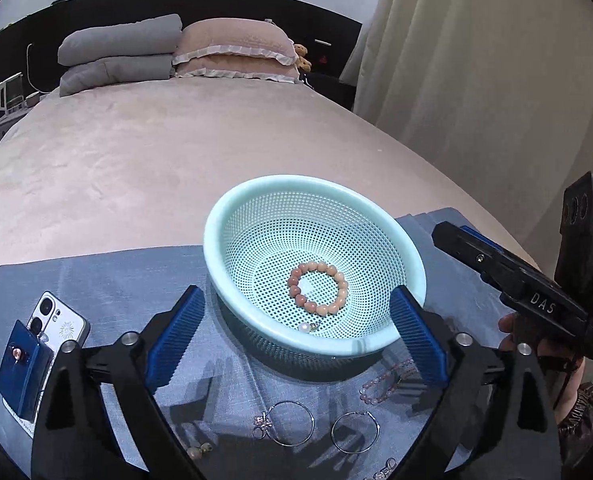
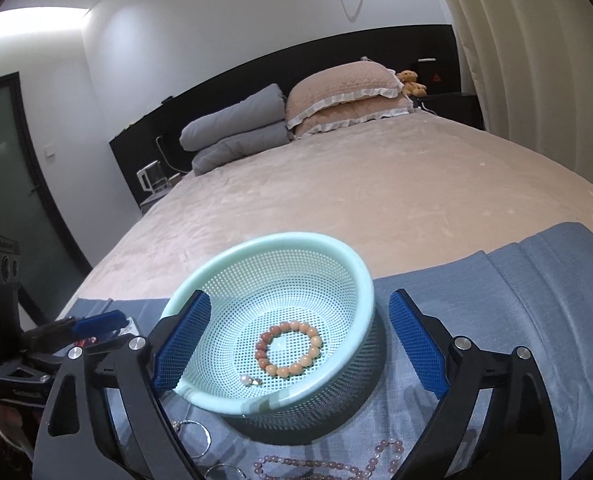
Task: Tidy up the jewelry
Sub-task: 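Withdraw both tools from the basket back over the cloth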
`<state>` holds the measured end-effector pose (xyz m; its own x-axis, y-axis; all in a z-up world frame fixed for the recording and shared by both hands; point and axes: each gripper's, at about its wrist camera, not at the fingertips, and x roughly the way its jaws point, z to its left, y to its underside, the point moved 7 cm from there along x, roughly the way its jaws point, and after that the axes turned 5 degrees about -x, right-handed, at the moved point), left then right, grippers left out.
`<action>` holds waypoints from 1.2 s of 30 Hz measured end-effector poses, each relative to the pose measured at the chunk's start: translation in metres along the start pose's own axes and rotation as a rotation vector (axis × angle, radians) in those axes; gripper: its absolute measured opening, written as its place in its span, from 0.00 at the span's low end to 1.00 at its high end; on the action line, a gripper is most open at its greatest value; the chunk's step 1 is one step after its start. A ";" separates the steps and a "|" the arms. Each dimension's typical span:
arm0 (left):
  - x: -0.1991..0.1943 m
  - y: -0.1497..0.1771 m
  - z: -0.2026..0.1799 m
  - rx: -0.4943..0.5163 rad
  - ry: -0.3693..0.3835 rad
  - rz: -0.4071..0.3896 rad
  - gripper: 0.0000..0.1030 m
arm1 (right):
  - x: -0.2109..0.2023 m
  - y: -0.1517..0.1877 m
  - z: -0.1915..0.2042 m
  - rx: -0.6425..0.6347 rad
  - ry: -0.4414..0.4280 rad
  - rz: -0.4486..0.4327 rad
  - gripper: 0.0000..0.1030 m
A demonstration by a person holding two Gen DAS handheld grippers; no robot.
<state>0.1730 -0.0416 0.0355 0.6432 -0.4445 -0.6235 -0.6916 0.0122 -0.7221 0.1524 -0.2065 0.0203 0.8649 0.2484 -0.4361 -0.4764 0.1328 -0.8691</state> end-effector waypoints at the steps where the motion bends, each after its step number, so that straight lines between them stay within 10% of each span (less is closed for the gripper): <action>1: -0.001 -0.001 0.003 -0.019 0.002 0.001 0.94 | -0.001 0.000 -0.002 0.011 -0.002 -0.002 0.84; 17: -0.038 0.026 0.043 -0.048 -0.018 0.039 0.94 | -0.025 -0.008 0.013 -0.081 -0.016 -0.061 0.84; 36: -0.072 0.114 0.077 0.274 -0.062 0.112 0.94 | -0.057 0.080 0.050 -0.471 -0.110 0.084 0.84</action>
<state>0.0732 0.0603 -0.0250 0.5926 -0.3711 -0.7149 -0.6506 0.3028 -0.6965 0.0572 -0.1618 -0.0123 0.7926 0.3424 -0.5045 -0.3988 -0.3348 -0.8537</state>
